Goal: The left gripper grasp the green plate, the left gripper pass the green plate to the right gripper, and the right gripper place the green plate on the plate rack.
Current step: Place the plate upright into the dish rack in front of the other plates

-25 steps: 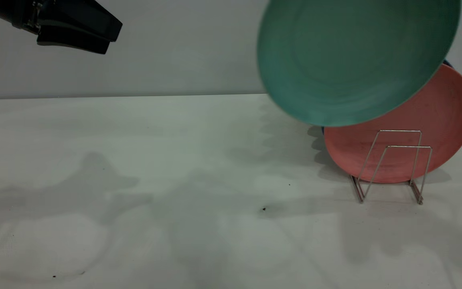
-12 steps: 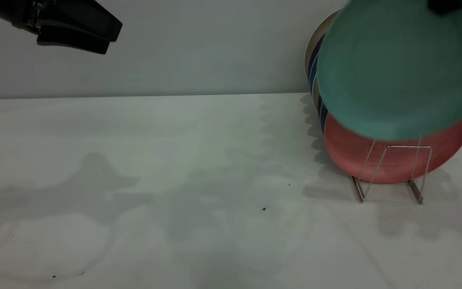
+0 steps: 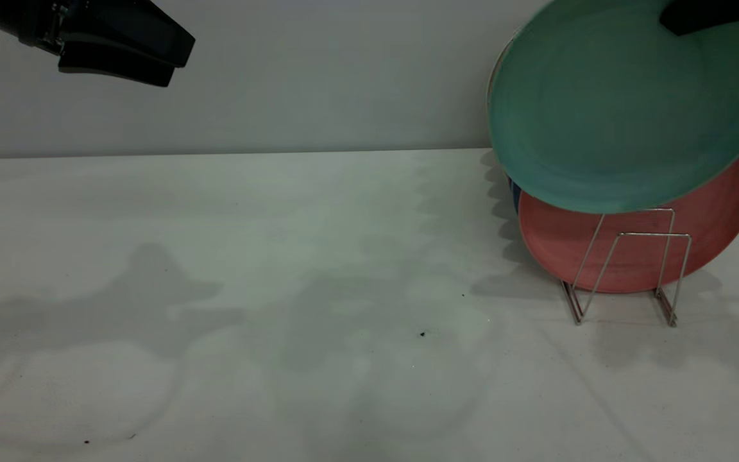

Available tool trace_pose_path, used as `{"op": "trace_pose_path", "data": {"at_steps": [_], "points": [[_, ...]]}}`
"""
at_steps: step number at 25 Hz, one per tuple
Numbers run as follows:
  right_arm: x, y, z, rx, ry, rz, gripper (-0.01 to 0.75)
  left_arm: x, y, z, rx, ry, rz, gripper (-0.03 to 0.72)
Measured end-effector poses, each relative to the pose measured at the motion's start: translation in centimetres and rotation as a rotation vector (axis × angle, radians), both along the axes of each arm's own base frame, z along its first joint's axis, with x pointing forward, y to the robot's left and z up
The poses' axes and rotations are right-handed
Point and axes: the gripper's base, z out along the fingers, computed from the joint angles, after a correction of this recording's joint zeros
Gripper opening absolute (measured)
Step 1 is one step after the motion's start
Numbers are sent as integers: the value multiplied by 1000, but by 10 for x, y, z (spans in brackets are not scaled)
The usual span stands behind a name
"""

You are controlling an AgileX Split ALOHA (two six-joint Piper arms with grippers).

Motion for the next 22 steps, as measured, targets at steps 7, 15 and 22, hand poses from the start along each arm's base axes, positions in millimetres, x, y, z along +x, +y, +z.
{"op": "trace_pose_path", "data": {"at_steps": [7,15,22], "points": [[-1,-1,-2,11,22,-13,92,0,0,0,2,2,0,589],[-4,-10,-8,-40,63,-24,92,0,0,0,2,1,-1,589],[-3,-13,-14,-49,86,-22,92,0,0,0,4,0,2,589]]}}
